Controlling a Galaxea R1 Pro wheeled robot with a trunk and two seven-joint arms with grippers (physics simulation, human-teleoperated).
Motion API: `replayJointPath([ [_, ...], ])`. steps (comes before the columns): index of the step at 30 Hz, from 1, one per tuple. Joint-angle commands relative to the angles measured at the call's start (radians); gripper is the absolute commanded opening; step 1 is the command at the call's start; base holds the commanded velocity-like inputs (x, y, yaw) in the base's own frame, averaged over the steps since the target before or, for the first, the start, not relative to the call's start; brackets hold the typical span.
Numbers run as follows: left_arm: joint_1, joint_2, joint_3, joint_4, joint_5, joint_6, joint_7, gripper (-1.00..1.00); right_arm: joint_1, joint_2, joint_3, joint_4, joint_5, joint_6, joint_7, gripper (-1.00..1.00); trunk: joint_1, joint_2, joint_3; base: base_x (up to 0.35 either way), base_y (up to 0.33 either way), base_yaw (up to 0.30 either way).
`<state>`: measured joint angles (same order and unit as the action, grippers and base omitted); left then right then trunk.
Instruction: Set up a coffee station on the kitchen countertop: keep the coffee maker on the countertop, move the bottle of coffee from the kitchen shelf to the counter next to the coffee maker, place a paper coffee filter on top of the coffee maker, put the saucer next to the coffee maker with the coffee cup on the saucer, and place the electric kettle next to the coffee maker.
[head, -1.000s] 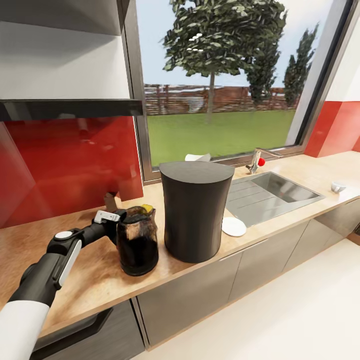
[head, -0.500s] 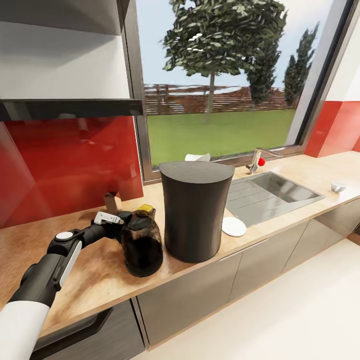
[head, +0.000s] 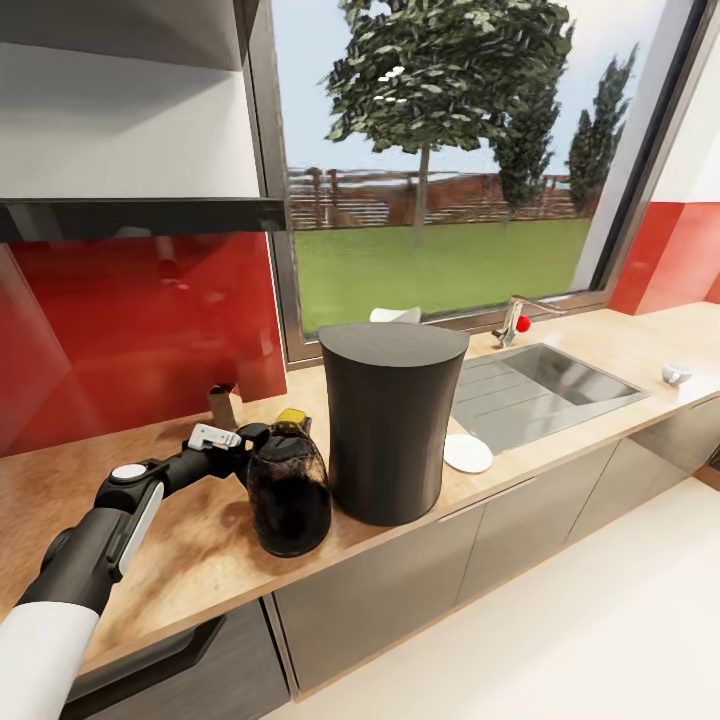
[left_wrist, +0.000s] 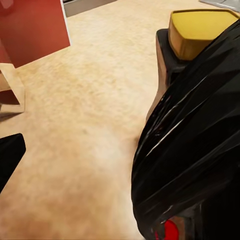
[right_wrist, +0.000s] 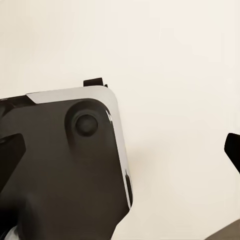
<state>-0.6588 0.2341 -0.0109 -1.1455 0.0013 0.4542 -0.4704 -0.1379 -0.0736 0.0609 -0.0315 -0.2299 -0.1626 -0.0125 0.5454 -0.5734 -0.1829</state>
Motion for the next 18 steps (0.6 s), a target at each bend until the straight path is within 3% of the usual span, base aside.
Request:
replayJointPath([
  [1,-0.001,0.001,-0.001,-0.001,0.0,0.006,-0.002,1.0,-0.001,0.0,0.007,0.001,-0.008,-0.003,-0.001,1.0,0.0,-0.002,-0.002,0.0,0.0,0.0],
  [18,0.026,0.001,0.001,0.006,-0.004,0.005,-0.002,1.0,-0.001,0.001,0.007,-0.001,-0.008,-0.003,-0.001,1.0,0.0,-0.002,-0.002,0.0,0.0,0.0],
])
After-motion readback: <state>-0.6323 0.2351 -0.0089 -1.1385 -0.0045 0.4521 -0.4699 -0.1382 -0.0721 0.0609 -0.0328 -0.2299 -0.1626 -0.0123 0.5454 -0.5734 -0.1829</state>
